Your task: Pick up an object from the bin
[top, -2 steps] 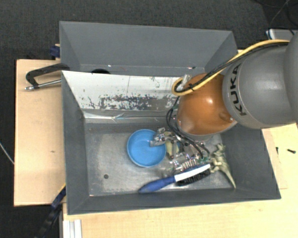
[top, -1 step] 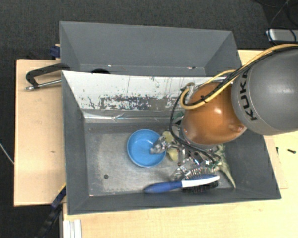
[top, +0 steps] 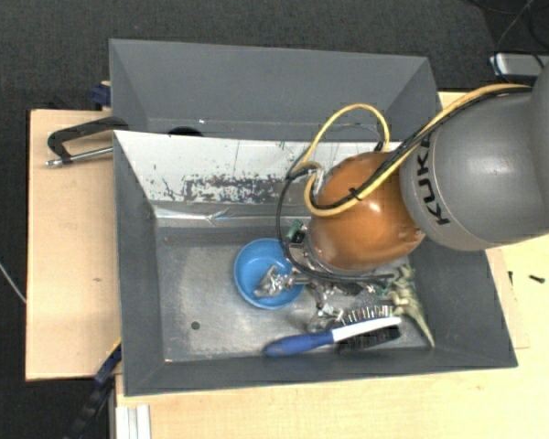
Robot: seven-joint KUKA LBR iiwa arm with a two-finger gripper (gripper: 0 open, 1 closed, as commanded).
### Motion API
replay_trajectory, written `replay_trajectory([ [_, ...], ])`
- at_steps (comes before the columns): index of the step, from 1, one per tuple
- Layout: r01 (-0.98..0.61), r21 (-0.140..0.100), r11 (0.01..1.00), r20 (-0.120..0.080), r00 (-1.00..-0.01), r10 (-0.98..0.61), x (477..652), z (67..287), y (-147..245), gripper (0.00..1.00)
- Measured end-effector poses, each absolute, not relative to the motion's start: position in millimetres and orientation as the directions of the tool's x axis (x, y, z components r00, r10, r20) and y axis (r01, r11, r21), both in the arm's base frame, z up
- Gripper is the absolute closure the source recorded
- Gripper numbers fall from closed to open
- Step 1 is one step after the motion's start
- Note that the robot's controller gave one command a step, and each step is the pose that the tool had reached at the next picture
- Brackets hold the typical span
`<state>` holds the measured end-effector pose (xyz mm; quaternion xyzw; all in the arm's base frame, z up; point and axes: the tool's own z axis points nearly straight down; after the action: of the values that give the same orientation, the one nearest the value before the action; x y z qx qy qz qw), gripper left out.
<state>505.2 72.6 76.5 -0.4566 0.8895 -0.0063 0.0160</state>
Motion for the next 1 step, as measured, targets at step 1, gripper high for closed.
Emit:
replay_trajectory([
  [1, -0.809, -0.02, 0.587, -0.024, -0.586, -0.81, 504.0, 77.9, 75.1, 1.0],
])
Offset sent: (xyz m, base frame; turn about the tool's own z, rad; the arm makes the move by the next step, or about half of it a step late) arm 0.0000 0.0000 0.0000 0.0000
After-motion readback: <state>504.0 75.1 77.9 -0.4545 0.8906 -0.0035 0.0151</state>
